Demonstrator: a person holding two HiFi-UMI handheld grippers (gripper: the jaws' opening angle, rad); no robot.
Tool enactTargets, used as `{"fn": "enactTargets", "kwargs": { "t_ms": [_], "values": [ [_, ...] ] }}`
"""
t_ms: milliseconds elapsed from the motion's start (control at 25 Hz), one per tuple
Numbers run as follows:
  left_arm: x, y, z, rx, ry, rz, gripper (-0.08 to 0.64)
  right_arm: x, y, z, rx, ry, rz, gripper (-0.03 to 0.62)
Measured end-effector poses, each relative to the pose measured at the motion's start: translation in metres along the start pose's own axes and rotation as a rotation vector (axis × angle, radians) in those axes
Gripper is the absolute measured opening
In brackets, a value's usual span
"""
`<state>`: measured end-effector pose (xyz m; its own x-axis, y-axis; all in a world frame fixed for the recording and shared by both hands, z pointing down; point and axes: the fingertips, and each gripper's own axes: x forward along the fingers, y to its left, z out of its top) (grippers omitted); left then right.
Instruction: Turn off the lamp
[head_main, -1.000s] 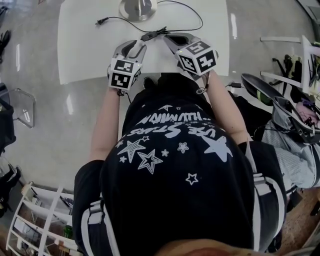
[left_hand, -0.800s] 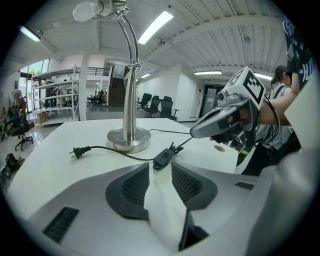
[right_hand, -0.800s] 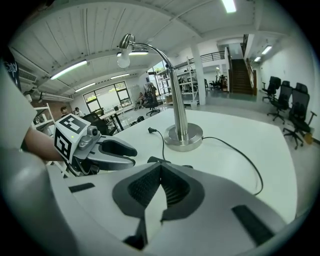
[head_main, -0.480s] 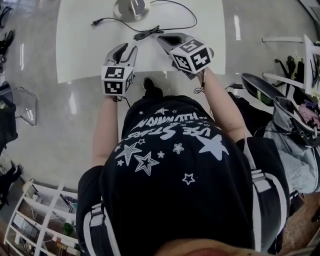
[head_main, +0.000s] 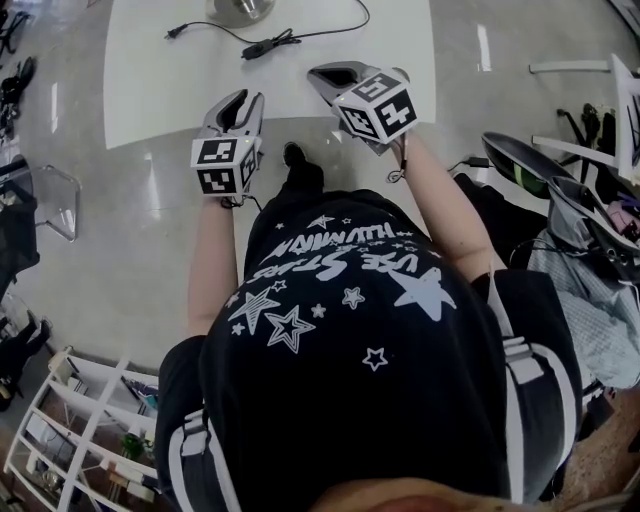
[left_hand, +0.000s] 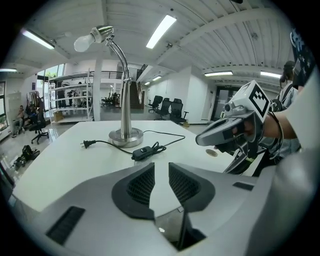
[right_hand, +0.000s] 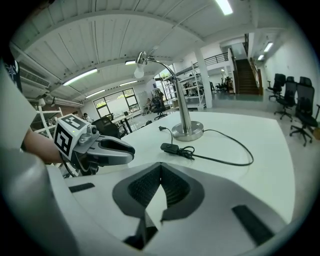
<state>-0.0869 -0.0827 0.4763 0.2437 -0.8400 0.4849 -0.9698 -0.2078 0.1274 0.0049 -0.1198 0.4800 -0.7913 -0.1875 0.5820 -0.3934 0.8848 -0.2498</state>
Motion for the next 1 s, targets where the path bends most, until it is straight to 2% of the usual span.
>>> {"fn": "enactTargets", "kwargs": {
  "t_ms": [120, 320, 480, 680, 840, 1000],
  "values": [
    [-0.009, -0.012, -0.002, -0.002, -0.014, 0.029, 0.06, -0.013, 0.004, -0.01, -0.002, -0.011, 0.004, 0.005],
    [-0.025, -0.035, 0.0, -0.002, -0.05, 0.063, 0.011, -0.036, 0.014, -0.025, -0.01, -0.02, 0.009, 0.005],
    [-0.037, -0.052, -0.003, -0.022, -0.067, 0.083, 0.011, -0.054, 0.023, -0.03, -0.013, -0.038, 0.028, 0.005],
    [-0.06, -0.078, -0.012, -0.037, -0.097, 0.092, 0.011, -0.077, 0.044, -0.042, -0.075, -0.053, 0.023, 0.005],
    [-0.061, -0.106, -0.014, -0.035, -0.121, 0.093, 0.011, -0.098, 0.042, -0.054, -0.106, -0.071, 0.02, 0.005],
    [-0.065, -0.116, -0.009, -0.037, -0.142, 0.103, 0.01, -0.11, 0.045, -0.054, -0.133, -0.088, 0.023, 0.005]
  ]
}}
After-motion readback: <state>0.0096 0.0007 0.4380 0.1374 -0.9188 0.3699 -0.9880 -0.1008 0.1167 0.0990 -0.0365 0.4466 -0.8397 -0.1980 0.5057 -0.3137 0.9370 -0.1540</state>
